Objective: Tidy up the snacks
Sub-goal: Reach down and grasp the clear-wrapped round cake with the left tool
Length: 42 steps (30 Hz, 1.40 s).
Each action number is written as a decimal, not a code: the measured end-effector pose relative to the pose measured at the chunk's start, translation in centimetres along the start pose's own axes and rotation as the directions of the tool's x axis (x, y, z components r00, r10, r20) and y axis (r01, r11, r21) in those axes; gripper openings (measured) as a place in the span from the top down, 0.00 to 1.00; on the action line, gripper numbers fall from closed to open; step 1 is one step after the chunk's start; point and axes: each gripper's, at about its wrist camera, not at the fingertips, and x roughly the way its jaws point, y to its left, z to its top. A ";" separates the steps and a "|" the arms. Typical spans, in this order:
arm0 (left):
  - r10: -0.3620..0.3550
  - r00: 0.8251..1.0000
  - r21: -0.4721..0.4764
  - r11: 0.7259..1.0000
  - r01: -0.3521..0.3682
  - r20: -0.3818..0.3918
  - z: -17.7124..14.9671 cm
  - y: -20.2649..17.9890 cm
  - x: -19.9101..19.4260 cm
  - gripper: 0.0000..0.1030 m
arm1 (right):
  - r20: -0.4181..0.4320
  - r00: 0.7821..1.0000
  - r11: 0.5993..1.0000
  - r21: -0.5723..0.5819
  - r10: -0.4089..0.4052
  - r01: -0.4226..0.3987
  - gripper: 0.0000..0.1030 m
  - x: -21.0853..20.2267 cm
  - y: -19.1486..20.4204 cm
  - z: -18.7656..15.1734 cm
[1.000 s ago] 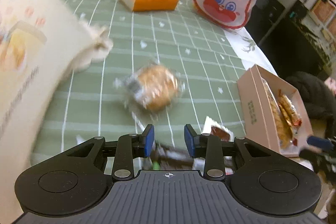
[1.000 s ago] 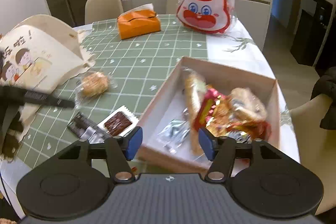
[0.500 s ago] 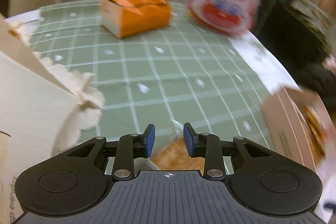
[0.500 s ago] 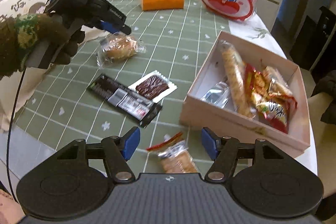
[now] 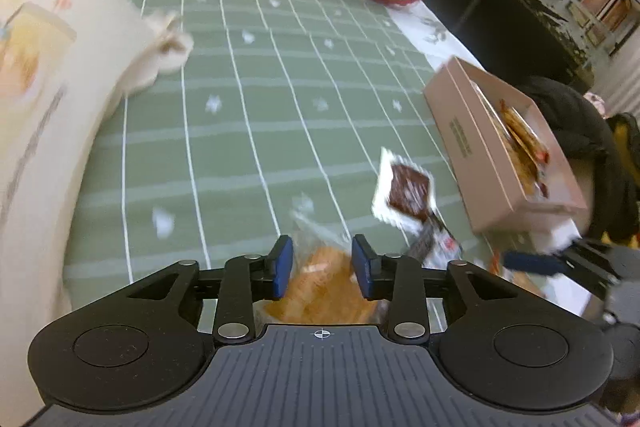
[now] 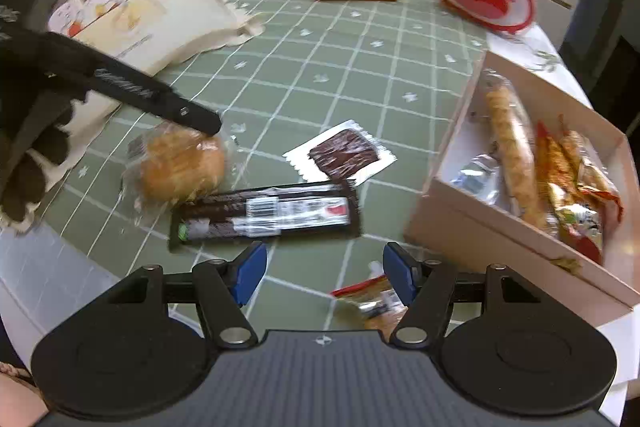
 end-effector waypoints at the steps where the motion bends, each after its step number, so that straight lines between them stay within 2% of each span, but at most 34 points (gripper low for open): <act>1: 0.008 1.000 0.011 1.000 -0.008 -0.001 -0.5 -0.3 -0.4 0.63 | -0.006 1.000 1.000 -0.010 0.006 -0.006 0.37 0.1 0.3 -0.1; 5: 0.107 0.992 0.090 0.990 -0.112 0.061 -1.8 -2.3 -3.2 0.63 | -0.017 1.000 0.999 -0.048 0.017 -0.018 0.37 0.0 1.3 -0.5; 8: 0.146 0.984 0.163 0.973 -0.162 0.106 -2.2 -4.4 -5.1 0.63 | -0.017 1.000 0.999 -0.050 0.015 -0.016 0.37 -0.4 1.1 -1.0; 12: 0.203 0.975 0.305 0.926 -0.221 0.090 -3.3 -7.1 -4.0 0.63 | -0.025 1.000 1.000 -0.013 -0.004 0.003 0.37 -1.3 0.1 -2.3; 14: 0.265 0.962 0.342 0.900 -0.270 0.061 -4.0 -7.9 -2.6 0.63 | -0.025 0.999 1.000 0.004 -0.022 0.022 0.37 -1.7 -0.5 -3.0; 15: 0.275 0.961 0.346 0.898 -0.272 0.041 -4.2 -8.0 -1.9 0.64 | -0.028 0.999 0.999 0.014 -0.033 0.034 0.37 -2.0 -0.8 -3.4; 17: 0.258 0.966 0.352 0.901 -0.252 0.029 -4.6 -8.3 -1.2 0.60 | -0.029 0.998 0.998 0.032 -0.050 0.051 0.37 -2.5 -1.4 -3.9; 20: 0.199 0.980 0.376 0.907 -0.188 0.009 -4.7 -8.9 -0.8 0.60 | -0.030 0.997 0.995 0.063 -0.076 0.078 0.37 -3.4 -2.2 -4.9; 23: 0.176 0.984 0.389 0.907 -0.159 -0.007 -4.6 -9.1 -0.4 0.60 | -0.039 0.995 0.991 0.093 -0.091 0.094 0.37 -4.1 -2.8 -5.8; 26: 0.189 0.982 0.387 0.904 -0.179 0.012 -4.4 -8.9 -1.0 0.60 | -0.045 0.993 0.988 0.103 -0.107 0.111 0.37 -4.6 -3.0 -6.7; 30: 0.265 0.963 0.364 0.894 -0.262 0.043 -3.8 -7.9 -1.7 0.61 | -0.049 0.992 0.986 0.117 -0.115 0.120 0.37 -5.1 -3.1 -7.6; 33: 0.271 0.963 0.345 0.903 -0.257 0.007 -3.7 -7.2 -1.3 0.59 | -0.054 0.992 0.984 0.127 -0.118 0.124 0.37 -5.2 -3.0 -8.0; 36: 0.269 0.963 0.365 0.895 -0.255 0.011 -4.0 -7.7 -1.1 0.54 | -0.063 0.991 0.983 0.133 -0.117 0.125 0.36 -5.1 -2.8 -8.4; 39: 0.246 0.969 0.345 0.910 -0.233 0.005 -4.0 -7.7 -1.0 0.48 | -0.061 0.991 0.984 0.131 -0.115 0.123 0.36 -5.1 -2.6 -8.5; 42: 0.233 0.973 0.327 0.919 -0.221 0.002 -3.8 -7.3 -1.0 0.46 | -0.059 0.992 0.985 0.123 -0.112 0.119 0.36 -5.0 -2.2 -8.4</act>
